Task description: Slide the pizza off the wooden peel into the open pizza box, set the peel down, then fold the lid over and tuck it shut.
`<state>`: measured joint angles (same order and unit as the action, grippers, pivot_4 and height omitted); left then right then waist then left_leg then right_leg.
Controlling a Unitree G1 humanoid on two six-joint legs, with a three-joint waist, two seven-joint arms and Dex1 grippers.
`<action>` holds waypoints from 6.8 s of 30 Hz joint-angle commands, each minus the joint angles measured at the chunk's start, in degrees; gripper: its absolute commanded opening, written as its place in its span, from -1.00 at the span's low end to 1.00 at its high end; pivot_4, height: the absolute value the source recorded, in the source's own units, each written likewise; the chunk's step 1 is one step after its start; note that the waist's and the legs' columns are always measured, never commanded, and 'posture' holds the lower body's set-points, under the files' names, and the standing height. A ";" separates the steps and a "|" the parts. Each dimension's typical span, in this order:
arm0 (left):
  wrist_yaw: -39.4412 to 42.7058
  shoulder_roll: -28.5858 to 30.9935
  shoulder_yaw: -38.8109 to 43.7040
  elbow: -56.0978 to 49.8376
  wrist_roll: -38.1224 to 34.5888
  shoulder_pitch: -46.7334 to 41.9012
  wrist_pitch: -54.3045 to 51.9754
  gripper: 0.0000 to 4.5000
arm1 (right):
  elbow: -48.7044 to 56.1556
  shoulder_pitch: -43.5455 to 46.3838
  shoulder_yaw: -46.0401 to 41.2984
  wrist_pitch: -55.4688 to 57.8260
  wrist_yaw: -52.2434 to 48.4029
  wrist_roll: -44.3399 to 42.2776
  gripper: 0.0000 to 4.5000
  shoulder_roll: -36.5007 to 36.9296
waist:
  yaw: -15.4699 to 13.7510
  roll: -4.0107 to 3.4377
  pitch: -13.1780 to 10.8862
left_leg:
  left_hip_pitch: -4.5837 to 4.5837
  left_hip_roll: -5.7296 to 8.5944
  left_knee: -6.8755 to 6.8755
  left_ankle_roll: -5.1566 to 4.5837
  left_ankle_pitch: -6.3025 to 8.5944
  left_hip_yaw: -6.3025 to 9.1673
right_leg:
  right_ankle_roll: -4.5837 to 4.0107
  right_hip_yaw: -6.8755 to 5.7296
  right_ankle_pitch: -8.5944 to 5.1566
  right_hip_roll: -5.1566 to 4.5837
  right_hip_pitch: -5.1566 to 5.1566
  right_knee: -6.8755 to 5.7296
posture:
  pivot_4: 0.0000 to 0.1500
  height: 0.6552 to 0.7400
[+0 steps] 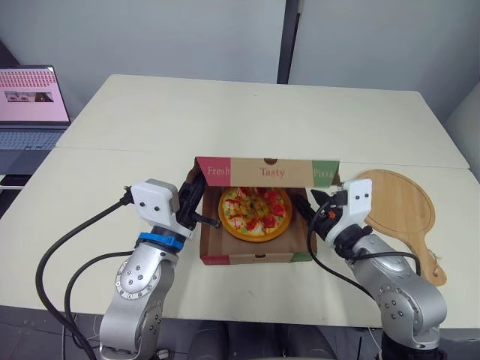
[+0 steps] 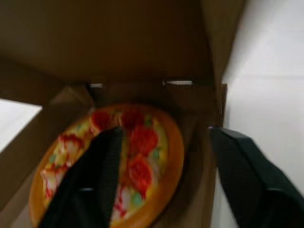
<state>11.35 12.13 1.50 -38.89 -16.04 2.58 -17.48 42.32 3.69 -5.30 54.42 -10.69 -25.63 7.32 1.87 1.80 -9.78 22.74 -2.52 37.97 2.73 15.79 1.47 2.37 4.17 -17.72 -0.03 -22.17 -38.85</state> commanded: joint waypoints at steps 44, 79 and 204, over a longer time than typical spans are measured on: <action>2.36 -0.77 1.48 0.80 -5.13 3.48 -2.27 -1.00 | -28.26 38.52 3.37 -7.43 -39.07 -10.10 -0.99 33.38 | -0.33 -0.06 -0.02 | 0.05 -0.04 0.02 -0.15 -0.08 0.01 | -0.01 -0.03 0.01 -0.12 0.05 -0.03 | 1.00 1.00; 42.38 46.57 4.46 21.54 -39.96 -27.73 -29.00 -0.63 | -19.56 21.41 5.07 -16.05 -43.98 -2.38 -1.00 40.83 | 0.11 -0.27 -0.37 | -0.01 -0.04 -0.04 -0.13 -0.08 -0.11 | -0.25 -0.08 -0.17 0.11 -0.10 -0.04 | 1.00 1.00; 66.78 32.25 -16.79 27.39 -7.14 -38.67 -18.67 -1.00 | -10.40 6.93 16.21 -37.62 -32.03 19.91 0.89 32.68 | -0.12 -0.23 -0.35 | 0.02 -0.15 0.22 -0.15 -0.09 0.07 | -0.28 -0.03 -0.18 0.40 0.05 -0.23 | 1.00 1.00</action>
<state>78.11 43.68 -15.50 -11.11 -23.57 -36.16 -36.89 31.02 10.09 12.50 17.81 -43.70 -5.64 40.73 1.75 1.57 -10.12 22.76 -2.67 38.19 2.58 15.69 1.53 2.09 4.15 -17.89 0.37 -22.12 -39.08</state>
